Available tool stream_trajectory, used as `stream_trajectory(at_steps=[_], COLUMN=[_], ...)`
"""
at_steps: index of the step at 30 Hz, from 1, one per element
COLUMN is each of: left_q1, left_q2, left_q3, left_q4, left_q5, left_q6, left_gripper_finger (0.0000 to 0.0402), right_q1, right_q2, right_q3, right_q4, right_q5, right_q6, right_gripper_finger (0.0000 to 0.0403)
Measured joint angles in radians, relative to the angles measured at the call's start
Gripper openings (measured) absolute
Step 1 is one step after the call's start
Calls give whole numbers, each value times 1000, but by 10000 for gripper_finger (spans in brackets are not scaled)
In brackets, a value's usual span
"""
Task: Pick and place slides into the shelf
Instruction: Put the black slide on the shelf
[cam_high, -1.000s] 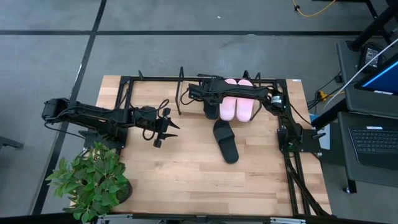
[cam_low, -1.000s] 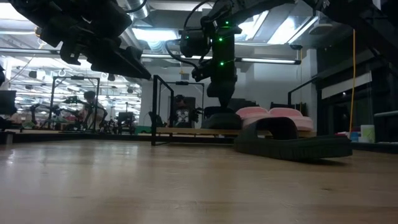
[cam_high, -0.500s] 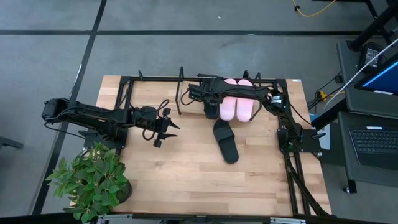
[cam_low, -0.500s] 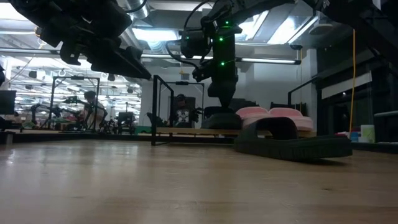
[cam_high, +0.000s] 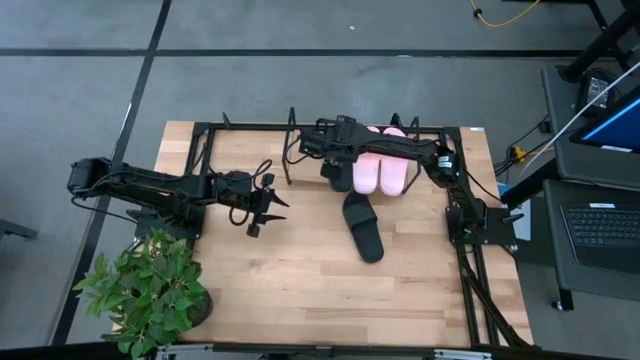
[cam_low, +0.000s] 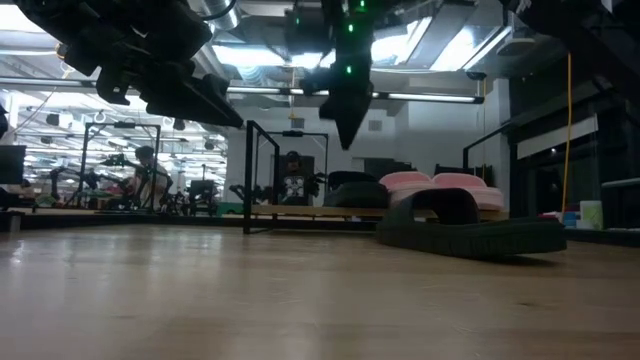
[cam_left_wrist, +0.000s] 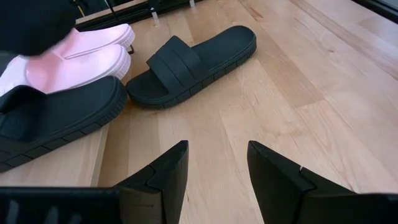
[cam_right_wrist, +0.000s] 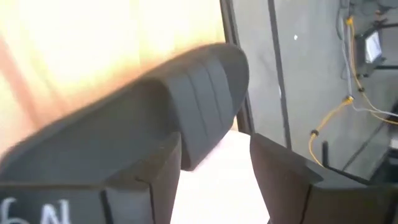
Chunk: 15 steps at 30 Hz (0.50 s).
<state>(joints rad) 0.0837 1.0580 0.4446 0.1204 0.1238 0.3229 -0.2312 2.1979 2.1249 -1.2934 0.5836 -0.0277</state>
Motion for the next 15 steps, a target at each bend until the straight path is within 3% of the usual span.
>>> stream_trajectory(at_steps=[8, 15], left_q1=[0, 3], left_q2=[0, 0], left_q3=[0, 0], left_q4=[0, 8], left_q5=[-8, -18], left_q6=[0, 0], left_gripper_finger=[157, 157], right_q1=[60, 145], right_q2=[-2, -124], right_q3=[233, 163], right_q4=[-202, -276], right_q5=[-10, -3], right_q6=[118, 259], right_gripper_finger=[192, 192])
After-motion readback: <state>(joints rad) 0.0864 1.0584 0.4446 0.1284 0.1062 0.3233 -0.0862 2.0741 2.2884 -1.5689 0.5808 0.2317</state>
